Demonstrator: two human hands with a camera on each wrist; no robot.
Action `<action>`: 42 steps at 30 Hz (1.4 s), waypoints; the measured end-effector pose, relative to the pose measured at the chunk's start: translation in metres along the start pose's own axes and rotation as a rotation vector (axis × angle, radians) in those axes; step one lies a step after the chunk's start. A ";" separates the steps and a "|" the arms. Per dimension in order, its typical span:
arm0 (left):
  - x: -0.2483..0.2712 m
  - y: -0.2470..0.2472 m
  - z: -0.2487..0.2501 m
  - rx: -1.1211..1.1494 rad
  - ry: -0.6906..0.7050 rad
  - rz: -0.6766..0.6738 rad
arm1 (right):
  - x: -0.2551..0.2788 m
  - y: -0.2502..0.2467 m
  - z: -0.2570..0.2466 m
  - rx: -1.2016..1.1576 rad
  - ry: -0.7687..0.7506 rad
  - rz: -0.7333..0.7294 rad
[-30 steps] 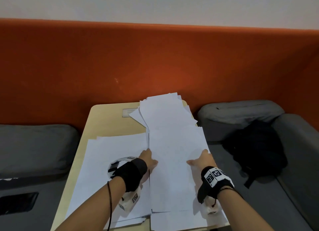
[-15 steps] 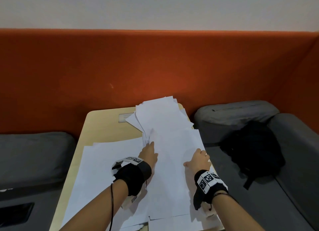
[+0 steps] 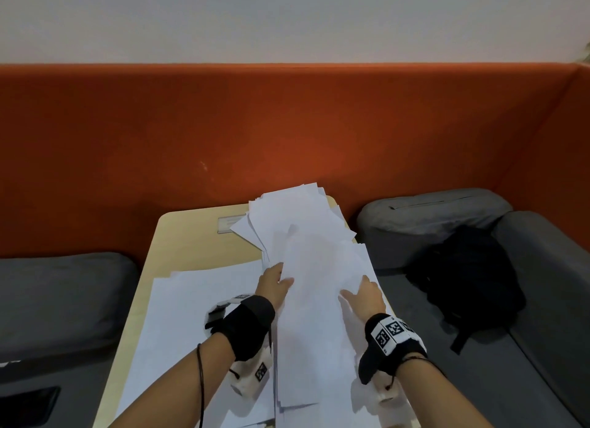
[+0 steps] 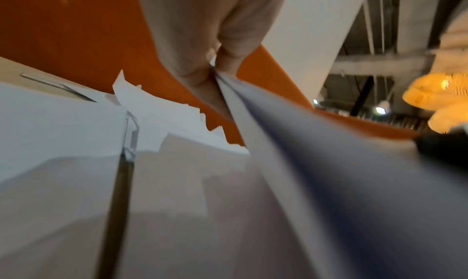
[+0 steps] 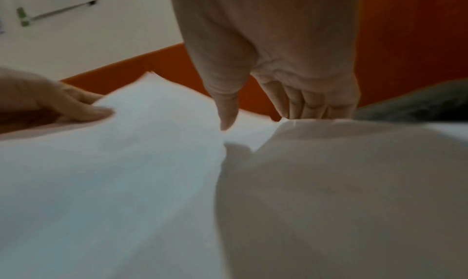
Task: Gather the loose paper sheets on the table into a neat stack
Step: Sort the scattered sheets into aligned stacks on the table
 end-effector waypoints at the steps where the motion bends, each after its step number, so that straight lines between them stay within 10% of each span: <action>1: 0.000 -0.004 0.007 0.107 0.029 0.004 | -0.002 -0.005 0.002 -0.126 -0.010 0.039; 5: -0.006 -0.025 0.032 0.445 0.075 0.017 | -0.008 -0.037 -0.003 -0.678 -0.128 0.142; 12: -0.008 -0.042 0.050 0.595 0.148 0.061 | 0.000 -0.082 -0.039 -0.958 -0.351 0.092; 27: 0.002 -0.080 0.120 0.528 0.519 0.253 | 0.011 -0.094 -0.055 -1.012 -0.504 0.030; 42: 0.004 -0.079 0.119 0.490 0.453 0.324 | 0.011 -0.103 -0.075 -0.935 -0.569 0.117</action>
Point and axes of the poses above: each hand's wrist, its own x-axis away from the middle knuckle, its own y-axis out of the palm, z = x × y, the point moved 2 cm from there along -x, towards the middle knuckle, and after that the axes turned 1 degree about y, right-handed, at the moved point
